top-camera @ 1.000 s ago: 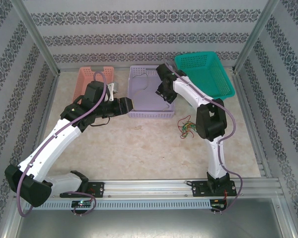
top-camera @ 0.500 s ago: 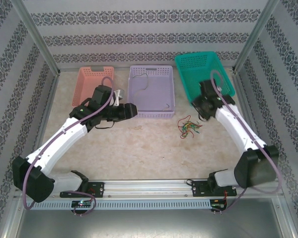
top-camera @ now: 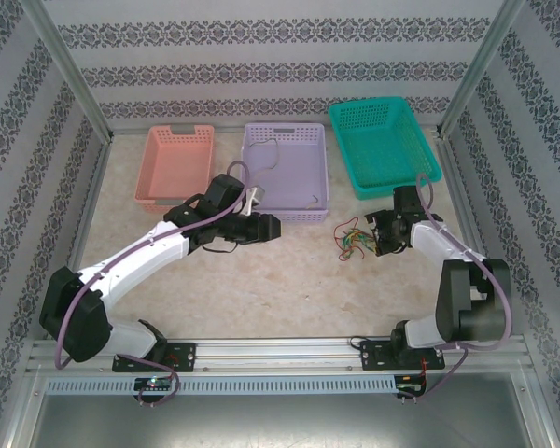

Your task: Untangle the cables

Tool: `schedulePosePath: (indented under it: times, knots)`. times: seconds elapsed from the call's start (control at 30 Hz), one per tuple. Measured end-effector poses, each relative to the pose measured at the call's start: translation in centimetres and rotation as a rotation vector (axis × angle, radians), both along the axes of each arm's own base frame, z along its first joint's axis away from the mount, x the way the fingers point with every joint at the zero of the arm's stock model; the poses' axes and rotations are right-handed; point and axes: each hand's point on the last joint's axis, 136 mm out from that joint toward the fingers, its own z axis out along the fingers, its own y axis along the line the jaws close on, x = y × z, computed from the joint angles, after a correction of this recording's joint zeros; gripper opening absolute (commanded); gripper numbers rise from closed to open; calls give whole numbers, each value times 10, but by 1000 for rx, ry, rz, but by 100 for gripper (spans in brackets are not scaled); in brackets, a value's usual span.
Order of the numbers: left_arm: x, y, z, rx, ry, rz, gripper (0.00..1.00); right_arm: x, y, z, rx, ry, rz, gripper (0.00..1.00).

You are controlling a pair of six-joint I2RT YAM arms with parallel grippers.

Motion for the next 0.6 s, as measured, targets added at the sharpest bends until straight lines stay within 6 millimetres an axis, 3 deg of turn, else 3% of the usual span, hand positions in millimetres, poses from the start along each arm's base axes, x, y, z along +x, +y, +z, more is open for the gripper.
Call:
schedulePosePath:
  times: [0.13,0.27,0.43,0.6]
  knots:
    - [-1,-5,0,-3,-4,-12,49,8,9,-7,65,5,-42,43]
    - [-2,-8,-3,0,-1,-17,49,7,22,-18,99,37,-48,3]
    - [-2,-16,3,-14,-8,-37,58,-1,22,-5,82,-6,-38,0]
    - [9,-44,21,-63,-33,-110,63,4,27,40,-17,-155,125,0]
